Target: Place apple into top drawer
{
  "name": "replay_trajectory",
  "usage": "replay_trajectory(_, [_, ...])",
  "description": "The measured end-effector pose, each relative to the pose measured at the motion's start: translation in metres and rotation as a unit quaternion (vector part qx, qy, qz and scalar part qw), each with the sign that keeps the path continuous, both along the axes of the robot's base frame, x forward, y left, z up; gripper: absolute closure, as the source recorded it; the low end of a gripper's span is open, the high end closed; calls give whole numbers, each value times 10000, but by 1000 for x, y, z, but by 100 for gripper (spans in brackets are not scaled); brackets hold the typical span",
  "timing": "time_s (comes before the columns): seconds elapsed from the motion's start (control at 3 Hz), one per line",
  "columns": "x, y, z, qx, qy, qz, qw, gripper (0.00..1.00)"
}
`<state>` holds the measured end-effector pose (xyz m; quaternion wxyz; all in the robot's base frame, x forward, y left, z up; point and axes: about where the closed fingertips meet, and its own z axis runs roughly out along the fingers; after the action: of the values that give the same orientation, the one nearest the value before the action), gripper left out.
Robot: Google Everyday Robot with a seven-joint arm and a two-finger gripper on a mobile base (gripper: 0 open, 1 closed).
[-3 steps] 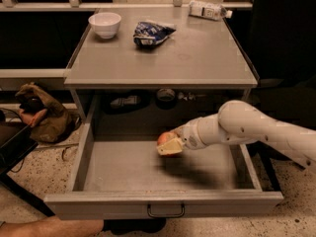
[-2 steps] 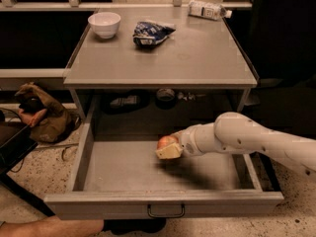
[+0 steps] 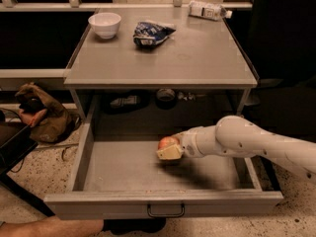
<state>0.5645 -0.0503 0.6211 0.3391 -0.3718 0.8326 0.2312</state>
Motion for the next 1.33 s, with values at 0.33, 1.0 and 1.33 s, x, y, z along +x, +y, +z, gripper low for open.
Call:
replay_trajectory(0.33, [0,0,0,0,0,0,10000,81])
replay_trajectory(1.0, [0,0,0,0,0,1,10000,35])
replay_trajectory(1.33, [0,0,0,0,0,1,10000,12])
